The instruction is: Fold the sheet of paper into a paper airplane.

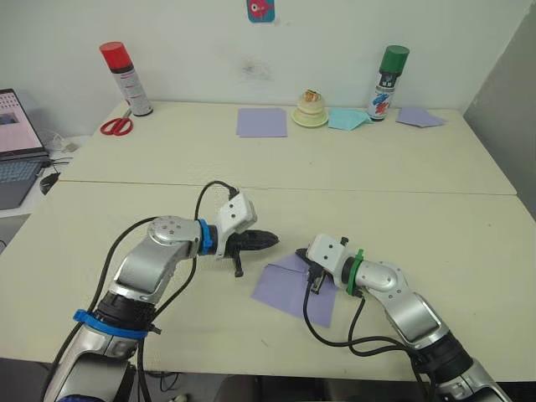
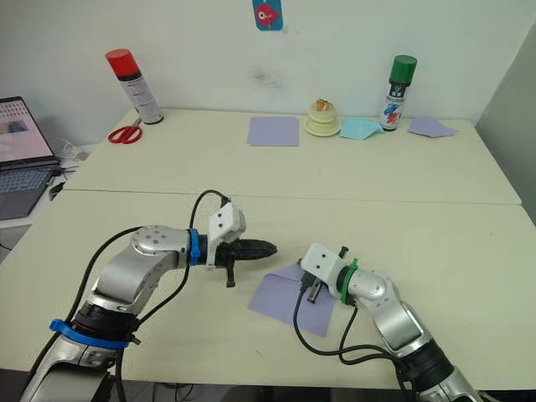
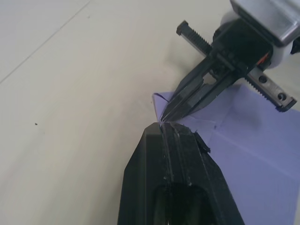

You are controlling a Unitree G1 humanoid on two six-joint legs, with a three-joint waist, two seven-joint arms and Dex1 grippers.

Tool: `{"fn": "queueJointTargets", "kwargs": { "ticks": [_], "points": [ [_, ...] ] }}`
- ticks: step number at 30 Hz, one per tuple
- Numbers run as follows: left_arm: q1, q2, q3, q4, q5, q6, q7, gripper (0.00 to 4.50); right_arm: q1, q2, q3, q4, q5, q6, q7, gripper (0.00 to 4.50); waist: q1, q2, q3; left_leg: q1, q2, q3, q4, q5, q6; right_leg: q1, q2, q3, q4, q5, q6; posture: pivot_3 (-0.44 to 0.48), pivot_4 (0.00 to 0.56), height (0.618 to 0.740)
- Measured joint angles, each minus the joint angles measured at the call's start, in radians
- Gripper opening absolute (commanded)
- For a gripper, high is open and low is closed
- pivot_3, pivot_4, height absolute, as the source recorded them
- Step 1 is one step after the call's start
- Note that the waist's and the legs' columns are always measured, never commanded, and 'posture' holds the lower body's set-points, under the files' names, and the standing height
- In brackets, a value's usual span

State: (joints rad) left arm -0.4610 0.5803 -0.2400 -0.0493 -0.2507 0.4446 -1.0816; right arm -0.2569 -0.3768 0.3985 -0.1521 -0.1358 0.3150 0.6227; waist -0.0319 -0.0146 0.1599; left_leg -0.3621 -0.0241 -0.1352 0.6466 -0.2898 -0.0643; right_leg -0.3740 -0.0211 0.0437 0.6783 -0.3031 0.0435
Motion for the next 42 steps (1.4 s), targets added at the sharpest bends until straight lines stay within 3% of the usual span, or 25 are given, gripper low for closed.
{"fn": "queueJointTargets", "kwargs": {
  "ticks": [13,29,42],
  "points": [
    [-0.001,-0.057,-0.106,0.143,0.114,-0.147,0.0,0.03,0.006,-0.008,0.006,-0.018,-0.001,0.006,0.009,0.0,-0.001,0.0,0.0,0.0,0.0,0.0,0.0,0.0,0.0,-0.001,0.0,0.0,0.0,0.0,0.0,0.0,0.15,0.74],
    [0.023,-0.079,-0.107,0.178,0.143,-0.21,0.012,0.03,0.009,0.026,0.018,-0.015,-0.002,-0.062,0.005,0.0,0.0,0.0,0.0,0.001,0.0,0.0,0.0,0.0,0.0,0.0,0.0,0.0,0.001,0.0,0.0,0.0,0.15,0.74],
    [0.034,-0.095,-0.111,0.171,0.157,-0.206,0.025,0.03,-0.021,0.014,0.013,-0.012,-0.039,0.084,-0.024,0.0,0.001,0.001,-0.003,0.003,0.0,0.0,0.0,0.0,0.001,0.003,0.0,0.0,0.0,0.0,0.0,0.0,0.15,0.74]
  ]
}}
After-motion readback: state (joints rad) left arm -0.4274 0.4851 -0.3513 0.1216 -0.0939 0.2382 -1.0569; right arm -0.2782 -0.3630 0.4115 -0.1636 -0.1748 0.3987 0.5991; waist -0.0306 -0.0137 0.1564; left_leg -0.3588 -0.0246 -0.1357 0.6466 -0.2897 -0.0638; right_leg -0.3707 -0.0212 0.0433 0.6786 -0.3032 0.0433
